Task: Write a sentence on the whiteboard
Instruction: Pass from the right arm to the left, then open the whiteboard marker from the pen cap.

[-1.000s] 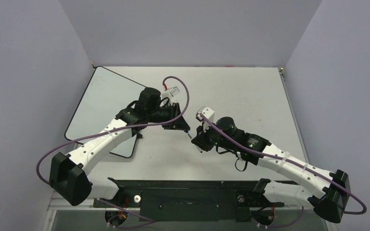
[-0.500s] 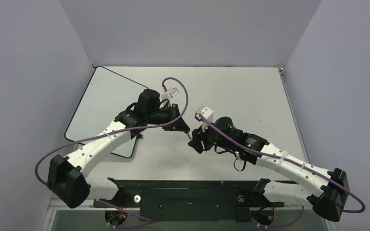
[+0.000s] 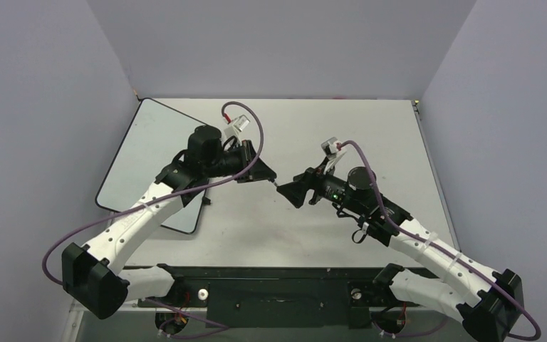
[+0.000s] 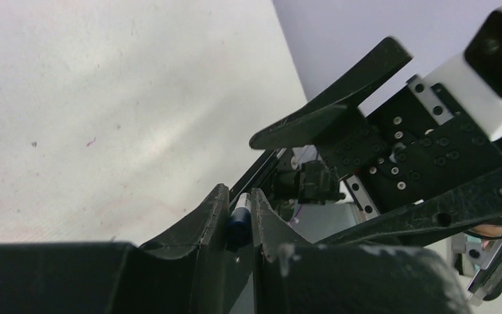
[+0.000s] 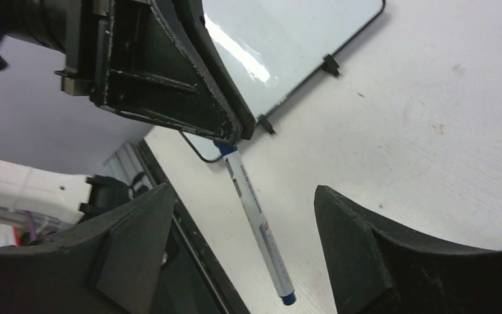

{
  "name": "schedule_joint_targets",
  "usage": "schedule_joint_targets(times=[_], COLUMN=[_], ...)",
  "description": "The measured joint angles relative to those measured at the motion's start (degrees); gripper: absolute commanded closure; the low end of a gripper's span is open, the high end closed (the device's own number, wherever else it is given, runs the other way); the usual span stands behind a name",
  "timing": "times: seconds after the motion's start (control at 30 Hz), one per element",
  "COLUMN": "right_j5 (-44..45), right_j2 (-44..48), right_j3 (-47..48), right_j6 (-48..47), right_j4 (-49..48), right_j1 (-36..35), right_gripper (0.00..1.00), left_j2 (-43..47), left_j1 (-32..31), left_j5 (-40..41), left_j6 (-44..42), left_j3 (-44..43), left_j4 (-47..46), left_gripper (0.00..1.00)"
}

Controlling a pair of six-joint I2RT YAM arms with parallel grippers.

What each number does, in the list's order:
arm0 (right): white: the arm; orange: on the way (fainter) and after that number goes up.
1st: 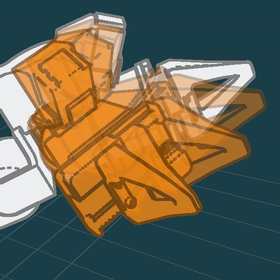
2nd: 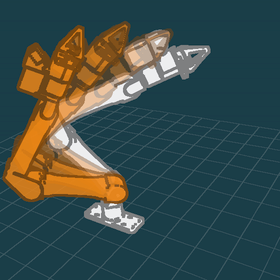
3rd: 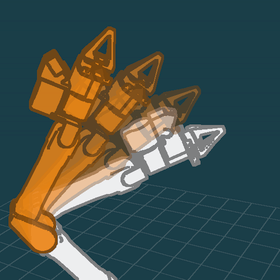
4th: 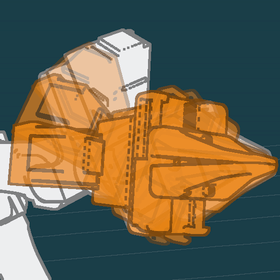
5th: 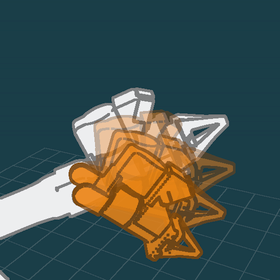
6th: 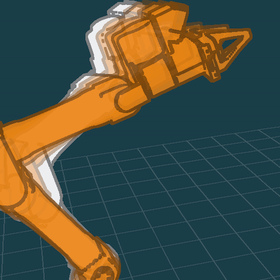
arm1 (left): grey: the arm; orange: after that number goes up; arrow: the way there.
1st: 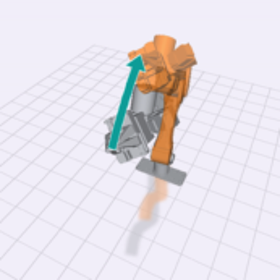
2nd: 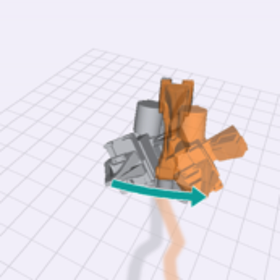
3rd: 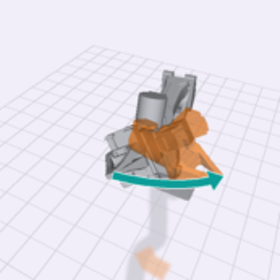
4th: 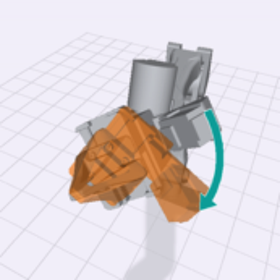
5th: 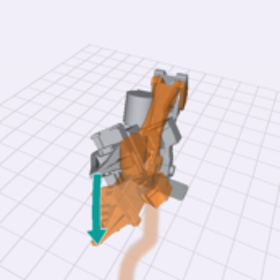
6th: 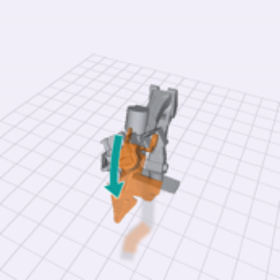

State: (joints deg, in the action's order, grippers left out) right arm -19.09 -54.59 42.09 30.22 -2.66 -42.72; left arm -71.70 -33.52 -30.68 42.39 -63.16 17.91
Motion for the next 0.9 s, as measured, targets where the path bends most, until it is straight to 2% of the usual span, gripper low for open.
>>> schedule_joint_targets(times=[0.4,0.9], right_j5=[-6.3,-11.1], right_j2=[0.3,-5.1], right_j3=[0.9,6.0], right_j6=[10.8,23.3], right_j4=[-15.7,-34.1], right_j1=[1.2,2.6], right_gripper=[0.31,0.44], left_j2=[4.9,7.7], left_j1=[5.5,6.7], left_j5=[-6.4,-9.2], left_j6=[12.9,20.3], left_j3=[-0.2,0.1], left_j4=[-19.2,-34.1], left_gripper=[1.00,1.00])
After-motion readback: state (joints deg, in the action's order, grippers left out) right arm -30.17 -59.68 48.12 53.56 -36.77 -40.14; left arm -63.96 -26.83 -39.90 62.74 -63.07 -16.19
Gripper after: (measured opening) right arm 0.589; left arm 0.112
